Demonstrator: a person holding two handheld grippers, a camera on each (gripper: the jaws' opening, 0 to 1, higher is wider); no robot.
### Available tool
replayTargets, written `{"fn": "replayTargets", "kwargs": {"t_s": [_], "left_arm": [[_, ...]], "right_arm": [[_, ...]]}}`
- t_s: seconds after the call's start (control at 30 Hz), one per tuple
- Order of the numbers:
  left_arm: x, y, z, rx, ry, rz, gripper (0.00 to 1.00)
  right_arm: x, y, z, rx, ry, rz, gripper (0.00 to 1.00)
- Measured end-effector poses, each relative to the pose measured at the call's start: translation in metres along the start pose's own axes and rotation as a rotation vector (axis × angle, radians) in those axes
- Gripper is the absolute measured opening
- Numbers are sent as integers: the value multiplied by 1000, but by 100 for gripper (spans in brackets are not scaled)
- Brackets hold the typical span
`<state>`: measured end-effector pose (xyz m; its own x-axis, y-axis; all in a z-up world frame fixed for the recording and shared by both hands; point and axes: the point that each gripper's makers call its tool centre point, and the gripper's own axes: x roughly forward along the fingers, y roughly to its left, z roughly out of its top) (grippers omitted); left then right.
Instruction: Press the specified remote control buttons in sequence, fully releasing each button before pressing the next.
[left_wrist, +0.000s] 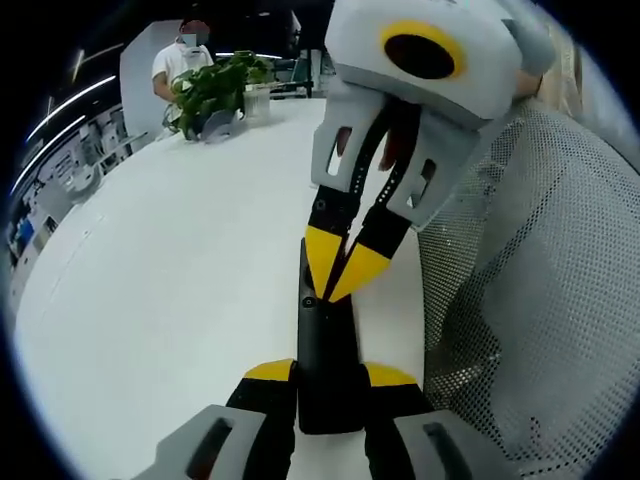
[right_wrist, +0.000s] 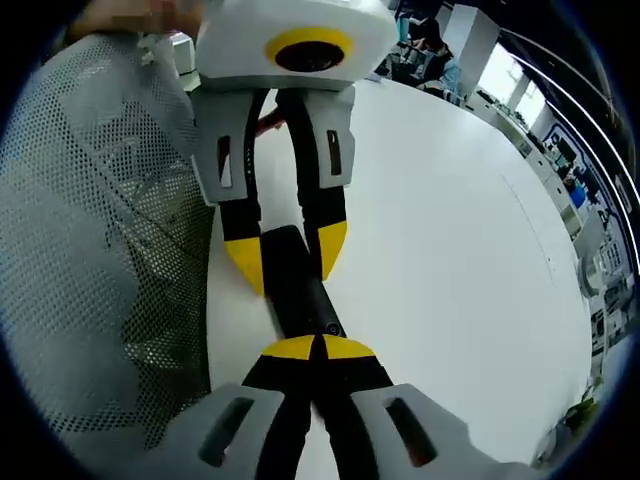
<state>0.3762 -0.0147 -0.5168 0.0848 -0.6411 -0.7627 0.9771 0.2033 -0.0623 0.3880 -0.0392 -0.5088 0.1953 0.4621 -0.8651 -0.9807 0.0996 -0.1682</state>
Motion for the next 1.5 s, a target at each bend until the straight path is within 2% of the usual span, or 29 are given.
{"fn": "replayTargets", "kwargs": {"t_s": [0.13, 0.23, 0.27, 0.3, 0.43, 0.57, 0.67, 0.83, 0.97, 1.03, 1.1, 1.23, 1.5], "left_arm": [[0, 0, 0, 2, 0, -1, 24], [0, 0, 0, 2, -1, -1, 25], [0, 0, 0, 1, -1, -1, 25], [0, 0, 0, 2, -2, -2, 25], [1, 0, 0, 5, -4, -1, 25], [0, 0, 0, 6, -3, 0, 25], [0, 0, 0, 6, -5, 0, 25], [0, 0, 0, 9, -2, 2, 25], [0, 0, 0, 9, -3, 0, 25], [0, 0, 0, 10, -2, 0, 25], [0, 0, 0, 11, -2, -1, 25], [0, 0, 0, 8, -6, -2, 25], [1, -1, 1, 20, -14, -4, 25]], "right_arm": [[1, 0, -1, -17, 78, 58, 0], [2, -1, -2, 40, 115, 125, 0], [2, -1, -2, 95, 121, 151, 0], [2, -1, -2, 126, 125, 169, 0], [2, -4, -3, 156, 115, 210, 0], [1, -3, -3, 159, 101, 249, 0], [2, -3, -3, 160, 96, 304, 0], [6, -8, 0, 159, 90, 308, 0], [9, -11, 0, 154, 133, 332, 0], [8, -10, -1, 210, 165, 350, 0], [9, -11, -2, 308, 199, 363, 0], [11, -13, -2, 382, 250, 394, 0], [14, -12, -1, 418, 347, 404, 0]]}}
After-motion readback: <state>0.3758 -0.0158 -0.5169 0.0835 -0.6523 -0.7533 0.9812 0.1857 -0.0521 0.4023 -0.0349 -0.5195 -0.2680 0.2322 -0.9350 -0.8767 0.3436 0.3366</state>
